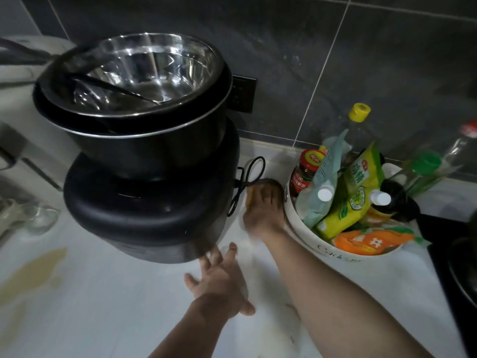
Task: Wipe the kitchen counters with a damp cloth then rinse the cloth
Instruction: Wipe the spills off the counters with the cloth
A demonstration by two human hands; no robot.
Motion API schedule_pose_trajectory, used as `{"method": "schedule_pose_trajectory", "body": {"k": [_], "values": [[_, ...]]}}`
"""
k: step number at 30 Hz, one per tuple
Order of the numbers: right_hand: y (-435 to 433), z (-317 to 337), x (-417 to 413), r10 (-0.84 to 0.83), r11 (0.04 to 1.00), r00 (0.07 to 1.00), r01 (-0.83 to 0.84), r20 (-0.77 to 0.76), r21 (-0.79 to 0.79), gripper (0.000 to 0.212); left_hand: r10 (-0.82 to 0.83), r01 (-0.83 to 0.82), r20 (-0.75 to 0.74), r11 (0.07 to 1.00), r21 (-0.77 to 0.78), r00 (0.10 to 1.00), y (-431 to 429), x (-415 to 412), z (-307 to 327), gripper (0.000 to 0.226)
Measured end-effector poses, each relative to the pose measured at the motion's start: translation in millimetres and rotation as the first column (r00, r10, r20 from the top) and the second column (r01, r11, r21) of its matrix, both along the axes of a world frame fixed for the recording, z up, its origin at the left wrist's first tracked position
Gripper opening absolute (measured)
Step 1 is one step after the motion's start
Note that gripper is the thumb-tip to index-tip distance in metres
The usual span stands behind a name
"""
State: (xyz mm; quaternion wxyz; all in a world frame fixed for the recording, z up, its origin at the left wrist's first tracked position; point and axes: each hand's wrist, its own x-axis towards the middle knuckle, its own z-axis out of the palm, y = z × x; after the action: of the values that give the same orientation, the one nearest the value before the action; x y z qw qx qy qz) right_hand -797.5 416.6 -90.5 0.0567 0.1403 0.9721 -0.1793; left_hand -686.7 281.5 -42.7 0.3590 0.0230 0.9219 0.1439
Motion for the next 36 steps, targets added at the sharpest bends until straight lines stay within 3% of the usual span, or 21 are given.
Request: {"method": "schedule_pose_trajectory", "body": {"k": [2,5,8,11,13,17,21,23,25,28,33,36], "values": [[6,2,-38,-0.065,0.996,0.997,0.067,0.030,-0.051,0.084,-0.005,0.005,-0.007,1.000,0.000,1.000,-1,-1,-5,0.135],[6,3,-50,-0.049,0.999,0.997,0.049,0.054,0.011,0.095,0.000,0.000,0.000,1.000,0.001,1.000,-2,0,-6,0.135],[-4,-1,-5,0.058,0.998,0.998,-0.059,0.017,0.024,0.087,-0.013,0.013,0.001,1.000,-0.009,1.000,-2,-1,-6,0.136],[-12,-14,57,0.138,0.990,0.989,-0.136,-0.058,0.038,0.098,-0.025,0.025,0.006,1.000,-0.019,1.000,-2,-1,-5,0.137],[-12,-15,64,0.153,0.988,0.988,-0.152,-0.030,0.041,0.101,-0.023,0.023,0.015,1.000,-0.022,1.000,-2,-1,-3,0.138],[-9,-2,1,0.021,1.000,1.000,-0.021,0.014,-0.001,0.084,-0.005,0.005,0.004,1.000,-0.014,1.000,-1,0,-2,0.137],[0,-1,-62,-0.135,0.969,0.988,0.115,-0.077,-0.219,0.077,0.015,-0.015,-0.013,1.000,0.026,1.000,-1,0,-7,0.137],[9,-11,-80,-0.110,0.971,0.992,0.095,-0.054,-0.221,0.083,0.018,-0.018,-0.017,0.999,0.033,1.000,-3,-1,-9,0.137],[19,-27,-87,-0.043,0.993,0.997,0.035,-0.066,-0.111,0.080,0.009,-0.009,-0.010,1.000,0.029,1.000,-3,-1,-8,0.137],[15,-22,-53,0.041,0.999,0.999,-0.041,-0.016,0.012,0.071,-0.002,0.002,0.004,1.000,0.024,1.000,-4,0,-6,0.137],[-12,-7,62,-0.020,0.998,0.999,0.021,-0.025,0.053,0.089,-0.007,0.007,-0.012,1.000,0.009,1.000,-5,2,-3,0.140],[-15,-6,85,-0.049,0.997,0.998,0.047,0.030,0.056,0.090,-0.017,0.017,-0.025,1.000,0.002,1.000,-4,2,-2,0.142]]}}
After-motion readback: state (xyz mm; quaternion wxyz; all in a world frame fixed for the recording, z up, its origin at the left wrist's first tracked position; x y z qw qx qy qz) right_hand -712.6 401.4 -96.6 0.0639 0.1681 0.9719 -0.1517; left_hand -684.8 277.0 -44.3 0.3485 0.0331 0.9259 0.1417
